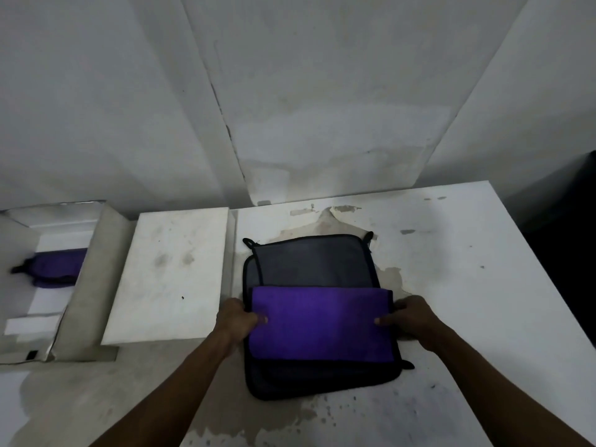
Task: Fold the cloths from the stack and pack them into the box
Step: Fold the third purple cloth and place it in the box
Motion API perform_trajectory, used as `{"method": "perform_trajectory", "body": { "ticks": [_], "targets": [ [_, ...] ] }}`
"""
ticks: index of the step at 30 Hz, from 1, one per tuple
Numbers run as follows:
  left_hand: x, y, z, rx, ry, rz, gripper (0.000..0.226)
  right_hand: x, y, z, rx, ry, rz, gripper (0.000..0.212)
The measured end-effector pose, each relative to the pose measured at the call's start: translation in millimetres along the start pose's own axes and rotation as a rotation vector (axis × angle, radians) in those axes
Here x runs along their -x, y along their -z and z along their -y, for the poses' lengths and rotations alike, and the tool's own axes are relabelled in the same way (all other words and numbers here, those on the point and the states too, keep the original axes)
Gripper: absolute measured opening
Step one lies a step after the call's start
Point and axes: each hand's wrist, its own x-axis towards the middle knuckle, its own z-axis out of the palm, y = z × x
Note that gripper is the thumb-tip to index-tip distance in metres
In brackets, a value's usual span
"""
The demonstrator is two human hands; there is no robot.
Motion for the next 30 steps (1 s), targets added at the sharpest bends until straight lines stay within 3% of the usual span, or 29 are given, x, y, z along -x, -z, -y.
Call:
{"method": "perform_trajectory", "body": {
  "ticks": [5,8,11,14,19,27,30],
  "targets": [
    [2.7,-3.1,5.3,0.077,-0.037,0.024,0.035,10.8,-4.0,-5.5,0.022,0.044,0.044,0.023],
    [10.1,-2.7,2.9,0.074,-0.117,0.043,0.026,21.5,-8.7,-2.1,-0.052,0.136,0.057,0.017],
    [19.8,-2.8,-6.2,0.043,-0.205,0.004,0.009,35.1,-17.1,6.0,-0.110,0.235,0.028,0.022],
    [32.6,-3.9,-20.3,-0.013,-0.316,-0.086,0.025,52.7,-28.1,19.1,-0.160,0.339,0.023,0.029],
    [63.4,-8.9,-45.4,-0.065,-0.509,-0.131,0.020,80.7,-47.3,42.8,-0.182,0.515,0.062,0.040],
    [126.7,-5.2,-75.3,-0.152,-0.819,-0.063,0.014,130.8,-80.2,80.6,-0.202,0.712,0.075,0.036],
    [143.0,5.2,-82.0,-0.180,-0.859,-0.066,0.010,145.5,-90.5,91.0,-0.209,0.754,0.083,0.040]
  ]
}}
